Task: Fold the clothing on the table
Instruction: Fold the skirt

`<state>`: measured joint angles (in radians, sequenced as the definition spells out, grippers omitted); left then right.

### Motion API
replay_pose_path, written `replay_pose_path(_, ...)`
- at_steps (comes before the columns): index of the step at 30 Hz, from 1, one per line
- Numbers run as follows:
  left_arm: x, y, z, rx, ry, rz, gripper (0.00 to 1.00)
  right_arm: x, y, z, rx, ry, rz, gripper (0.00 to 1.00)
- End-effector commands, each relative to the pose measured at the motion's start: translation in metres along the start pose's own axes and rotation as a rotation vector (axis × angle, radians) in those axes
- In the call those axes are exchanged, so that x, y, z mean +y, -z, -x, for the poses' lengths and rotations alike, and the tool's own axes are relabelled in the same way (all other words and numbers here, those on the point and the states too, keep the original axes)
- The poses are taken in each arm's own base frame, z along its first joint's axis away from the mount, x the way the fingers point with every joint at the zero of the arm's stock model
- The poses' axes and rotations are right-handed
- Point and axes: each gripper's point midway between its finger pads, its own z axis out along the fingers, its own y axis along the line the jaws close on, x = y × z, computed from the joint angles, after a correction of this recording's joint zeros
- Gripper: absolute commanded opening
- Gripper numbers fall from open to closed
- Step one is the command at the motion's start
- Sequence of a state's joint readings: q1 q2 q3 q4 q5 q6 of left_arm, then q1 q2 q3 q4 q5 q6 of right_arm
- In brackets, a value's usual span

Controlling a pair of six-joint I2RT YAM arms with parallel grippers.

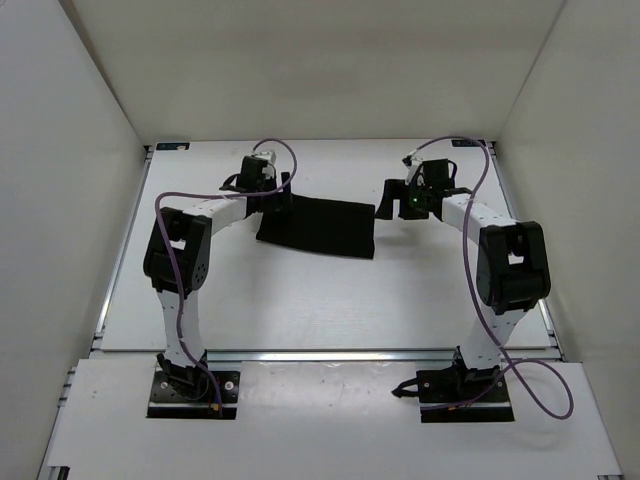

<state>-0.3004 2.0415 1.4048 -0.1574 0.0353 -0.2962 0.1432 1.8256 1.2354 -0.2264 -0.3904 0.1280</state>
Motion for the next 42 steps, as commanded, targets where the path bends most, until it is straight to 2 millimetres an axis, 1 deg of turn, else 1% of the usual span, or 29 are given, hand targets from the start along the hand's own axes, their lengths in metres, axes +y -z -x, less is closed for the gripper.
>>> replay_pose_path(1, 0.004, 0.04, 0.008, -0.057, -0.043, 0.019, 0.99, 0.019, 0.005, 0.0, -0.027, 0.003, 0.053, 0.79)
replay_pose_path(5, 0.03, 0.042, -0.021, -0.009, -0.03, 0.1, 0.97, 0.039, -0.008, -0.024, 0.04, -0.016, 0.113, 0.74)
replay_pose_path(6, 0.028, 0.043, -0.019, -0.009, -0.03, 0.097, 0.96, 0.043, -0.012, -0.025, 0.045, -0.01, 0.116, 0.73)
replay_pose_path(9, 0.034, 0.046, -0.019, -0.016, -0.024, 0.114, 0.93, 0.051, -0.024, -0.038, 0.087, -0.012, 0.122, 0.7)
replay_pose_path(10, 0.031, 0.048, -0.019, -0.012, -0.029, 0.121, 0.9, 0.055, -0.028, -0.043, 0.103, -0.016, 0.127, 0.69)
replay_pose_path(11, 0.031, 0.048, -0.018, -0.013, -0.027, 0.124, 0.88, 0.05, -0.032, -0.046, 0.117, -0.029, 0.117, 0.67)
replay_pose_path(12, 0.033, 0.046, -0.024, 0.011, -0.023, 0.131, 0.84, 0.053, -0.032, -0.041, 0.117, -0.038, 0.112, 0.65)
replay_pose_path(13, 0.031, 0.048, -0.022, 0.008, -0.012, 0.122, 0.8, 0.051, -0.037, -0.046, 0.135, -0.034, 0.103, 0.65)
replay_pose_path(14, 0.034, 0.046, -0.027, 0.031, 0.004, 0.128, 0.79, 0.048, -0.04, -0.05, 0.157, -0.043, 0.09, 0.65)
replay_pose_path(15, 0.03, 0.046, -0.032, 0.047, 0.006, 0.122, 0.78, 0.047, -0.04, -0.047, 0.158, -0.036, 0.079, 0.64)
replay_pose_path(16, 0.03, 0.044, -0.037, 0.061, 0.006, 0.126, 0.76, 0.044, -0.042, -0.054, 0.185, -0.05, 0.064, 0.64)
replay_pose_path(18, 0.03, 0.043, -0.041, 0.074, 0.004, 0.132, 0.72, 0.042, -0.045, -0.055, 0.198, -0.045, 0.049, 0.64)
replay_pose_path(20, 0.032, 0.042, -0.043, 0.082, 0.022, 0.136, 0.62, 0.035, -0.047, -0.062, 0.219, -0.061, 0.031, 0.61)
replay_pose_path(21, 0.027, 0.04, -0.047, 0.095, 0.025, 0.126, 0.57, 0.035, -0.048, -0.061, 0.218, -0.063, 0.033, 0.6)
replay_pose_path(22, 0.029, 0.038, -0.052, 0.113, 0.036, 0.13, 0.54, 0.034, -0.048, -0.06, 0.214, -0.062, 0.03, 0.56)
replay_pose_path(23, 0.029, 0.037, -0.053, 0.12, 0.047, 0.122, 0.48, 0.032, -0.048, -0.065, 0.227, -0.084, 0.026, 0.52)
replay_pose_path(25, 0.027, 0.035, -0.06, 0.144, 0.064, 0.107, 0.46, 0.032, -0.05, -0.066, 0.238, -0.083, 0.028, 0.41)
replay_pose_path(26, 0.026, 0.034, -0.059, 0.144, 0.067, 0.099, 0.42, 0.03, -0.051, -0.066, 0.235, -0.092, 0.028, 0.34)
replay_pose_path(28, 0.021, 0.033, -0.065, 0.16, 0.069, 0.078, 0.36, 0.03, -0.053, -0.069, 0.246, -0.081, 0.03, 0.24)
replay_pose_path(29, 0.02, 0.033, -0.066, 0.166, 0.076, 0.07, 0.3, 0.027, -0.054, -0.072, 0.26, -0.089, 0.021, 0.14)
replay_pose_path(30, 0.017, 0.033, -0.075, 0.189, 0.078, 0.06, 0.26, 0.027, -0.055, -0.073, 0.263, -0.078, 0.017, 0.09)
replay_pose_path(31, 0.013, 0.033, -0.073, 0.188, 0.081, 0.05, 0.25, 0.026, -0.056, -0.069, 0.257, -0.073, 0.015, 0.01)
replay_pose_path(32, 0.007, 0.034, -0.076, 0.196, 0.074, 0.032, 0.21, 0.026, -0.056, -0.069, 0.257, -0.074, 0.014, 0.0)
replay_pose_path(35, -0.01, 0.035, -0.086, 0.216, 0.083, -0.008, 0.19, 0.017, -0.053, -0.056, 0.24, -0.06, 0.001, 0.0)
replay_pose_path(36, -0.014, 0.035, -0.096, 0.243, 0.078, -0.022, 0.19, 0.014, -0.05, -0.055, 0.241, -0.057, -0.003, 0.0)
replay_pose_path(37, -0.022, 0.036, -0.093, 0.24, 0.083, -0.041, 0.18, 0.011, -0.046, -0.05, 0.237, -0.054, -0.01, 0.0)
replay_pose_path(39, -0.033, 0.037, -0.1, 0.256, 0.082, -0.067, 0.19, 0.008, -0.04, -0.039, 0.221, -0.032, -0.022, 0.0)
replay_pose_path(41, -0.048, 0.038, -0.105, 0.262, 0.063, -0.094, 0.19, 0.009, -0.027, -0.022, 0.196, -0.006, -0.024, 0.0)
replay_pose_path(42, -0.052, 0.037, -0.106, 0.261, 0.061, -0.101, 0.18, 0.014, -0.023, -0.02, 0.199, 0.001, -0.022, 0.0)
